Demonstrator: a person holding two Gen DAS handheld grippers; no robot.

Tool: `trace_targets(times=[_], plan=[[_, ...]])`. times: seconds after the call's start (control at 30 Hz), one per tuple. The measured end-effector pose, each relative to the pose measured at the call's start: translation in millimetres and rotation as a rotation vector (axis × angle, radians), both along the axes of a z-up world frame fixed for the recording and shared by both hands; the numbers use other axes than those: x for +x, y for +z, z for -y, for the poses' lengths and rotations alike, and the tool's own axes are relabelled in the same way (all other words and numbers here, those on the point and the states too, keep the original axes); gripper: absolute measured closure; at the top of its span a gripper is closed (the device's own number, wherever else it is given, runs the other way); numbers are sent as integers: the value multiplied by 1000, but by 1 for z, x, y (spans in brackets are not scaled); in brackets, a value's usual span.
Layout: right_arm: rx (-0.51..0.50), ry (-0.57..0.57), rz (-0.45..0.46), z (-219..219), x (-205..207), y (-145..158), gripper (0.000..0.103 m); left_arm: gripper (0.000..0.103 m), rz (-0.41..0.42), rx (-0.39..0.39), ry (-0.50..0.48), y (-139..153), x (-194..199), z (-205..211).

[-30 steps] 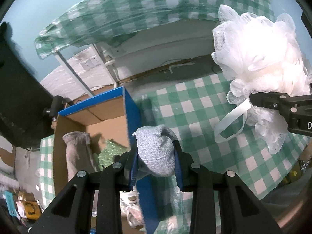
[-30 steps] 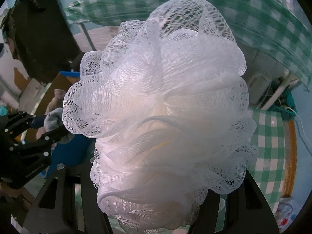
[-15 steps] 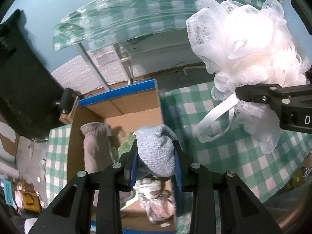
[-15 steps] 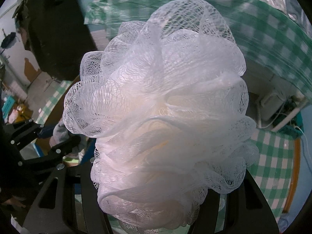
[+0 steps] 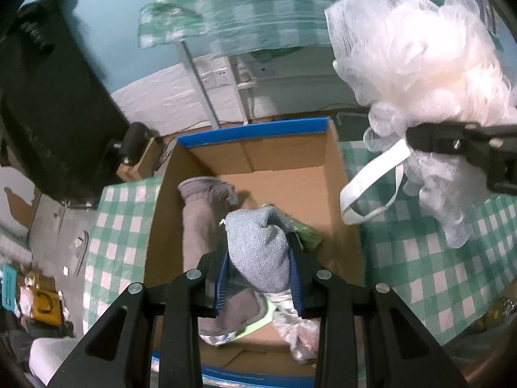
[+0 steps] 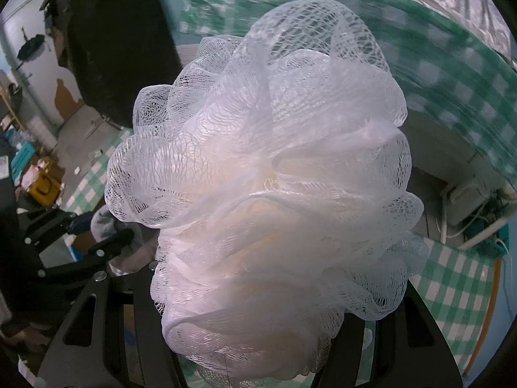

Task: Organize soft objects
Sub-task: 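Lift the bath puff with the right gripper while the left carries the light-blue sock over the box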

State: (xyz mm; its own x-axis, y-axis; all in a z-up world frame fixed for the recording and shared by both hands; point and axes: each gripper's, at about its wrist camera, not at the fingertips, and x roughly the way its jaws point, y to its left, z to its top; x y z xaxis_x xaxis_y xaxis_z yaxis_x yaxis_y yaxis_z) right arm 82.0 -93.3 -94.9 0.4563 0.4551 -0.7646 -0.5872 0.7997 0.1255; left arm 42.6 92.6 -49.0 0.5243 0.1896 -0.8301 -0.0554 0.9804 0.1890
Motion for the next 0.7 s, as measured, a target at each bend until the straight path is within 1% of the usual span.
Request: trace_targets(times=[0.13, 0.37, 0.57, 0.7], plan=[[-7, 29, 6, -14, 0, 1, 45, 71, -11, -5, 33, -7, -2, -16], [-11, 82, -10, -46, 6, -5, 45, 71, -38, -24, 105, -21, -2, -45], [-32, 111, -46, -69, 11, -18, 44, 71, -65, -29, 136, -34, -3, -55], [-48, 124, -74, -80, 15, -27, 41, 71, -87, -53, 149, -40, -2, -58]])
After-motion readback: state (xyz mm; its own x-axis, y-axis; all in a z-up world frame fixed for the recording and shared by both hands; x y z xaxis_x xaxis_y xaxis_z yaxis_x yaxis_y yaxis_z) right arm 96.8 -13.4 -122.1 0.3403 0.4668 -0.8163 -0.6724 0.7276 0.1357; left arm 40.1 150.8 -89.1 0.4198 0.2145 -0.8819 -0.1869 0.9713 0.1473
